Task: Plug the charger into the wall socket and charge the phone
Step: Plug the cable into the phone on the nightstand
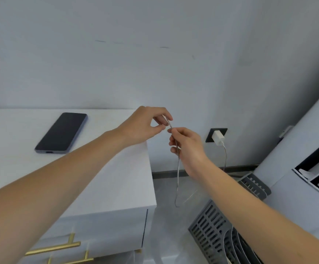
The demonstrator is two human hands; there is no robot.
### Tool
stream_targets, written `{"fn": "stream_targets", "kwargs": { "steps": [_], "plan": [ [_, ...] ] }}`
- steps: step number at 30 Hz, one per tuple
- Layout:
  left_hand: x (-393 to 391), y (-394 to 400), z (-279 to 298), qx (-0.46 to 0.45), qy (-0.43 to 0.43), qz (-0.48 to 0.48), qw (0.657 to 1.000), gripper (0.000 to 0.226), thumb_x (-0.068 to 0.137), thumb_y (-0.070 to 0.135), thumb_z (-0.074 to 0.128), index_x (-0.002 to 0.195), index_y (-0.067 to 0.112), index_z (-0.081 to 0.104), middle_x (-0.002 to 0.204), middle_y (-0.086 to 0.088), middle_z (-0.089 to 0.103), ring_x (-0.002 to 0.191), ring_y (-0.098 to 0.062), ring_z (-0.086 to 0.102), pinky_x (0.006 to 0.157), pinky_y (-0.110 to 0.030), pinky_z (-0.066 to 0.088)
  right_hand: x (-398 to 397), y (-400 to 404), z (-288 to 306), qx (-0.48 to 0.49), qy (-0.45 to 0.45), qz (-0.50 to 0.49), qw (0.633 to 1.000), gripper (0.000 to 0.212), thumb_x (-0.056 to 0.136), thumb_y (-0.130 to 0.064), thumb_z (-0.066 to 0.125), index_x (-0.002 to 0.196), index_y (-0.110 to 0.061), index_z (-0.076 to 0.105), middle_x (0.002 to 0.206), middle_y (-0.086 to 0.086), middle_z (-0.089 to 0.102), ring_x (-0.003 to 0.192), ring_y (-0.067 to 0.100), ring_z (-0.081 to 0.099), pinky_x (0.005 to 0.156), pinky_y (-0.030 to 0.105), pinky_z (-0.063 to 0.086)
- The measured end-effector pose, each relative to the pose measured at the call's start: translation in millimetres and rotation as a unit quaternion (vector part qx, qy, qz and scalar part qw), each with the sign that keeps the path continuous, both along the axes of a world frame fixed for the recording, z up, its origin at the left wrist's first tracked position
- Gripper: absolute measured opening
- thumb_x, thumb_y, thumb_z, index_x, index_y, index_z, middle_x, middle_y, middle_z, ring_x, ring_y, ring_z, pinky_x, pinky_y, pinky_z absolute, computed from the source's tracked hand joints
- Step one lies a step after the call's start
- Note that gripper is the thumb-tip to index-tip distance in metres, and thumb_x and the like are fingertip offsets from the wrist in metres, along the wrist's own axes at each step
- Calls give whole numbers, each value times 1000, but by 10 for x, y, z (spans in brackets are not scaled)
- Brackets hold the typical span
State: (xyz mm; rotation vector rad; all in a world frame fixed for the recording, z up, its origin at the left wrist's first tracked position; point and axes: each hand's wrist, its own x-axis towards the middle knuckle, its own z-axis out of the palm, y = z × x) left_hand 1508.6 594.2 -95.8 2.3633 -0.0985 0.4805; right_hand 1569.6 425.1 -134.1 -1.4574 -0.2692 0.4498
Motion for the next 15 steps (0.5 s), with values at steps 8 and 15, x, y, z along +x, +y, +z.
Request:
{"fn": "stream_targets", "kwargs": {
  "steps": [8,15],
  "plan": [
    [-993,976,227,113,88,77,987,36,97,8,55,119,33,68,112,18,72,110,-11,64,96,-36,50,-565,541,305,-62,-58,60,995,17,95,-10,67,91,6,69,63,3,54,51,13,47,44,23,33],
    [-1712,1798,347,324,278,80,901,98,75,-25,36,151,36,46,163,12,33,151,-17,25,109,-36,39,-896,908,357,-141,-145,116,972,10,91,-11,68,82,-7,73,64,2,60,50,16,55,43,22,36]
  ]
}}
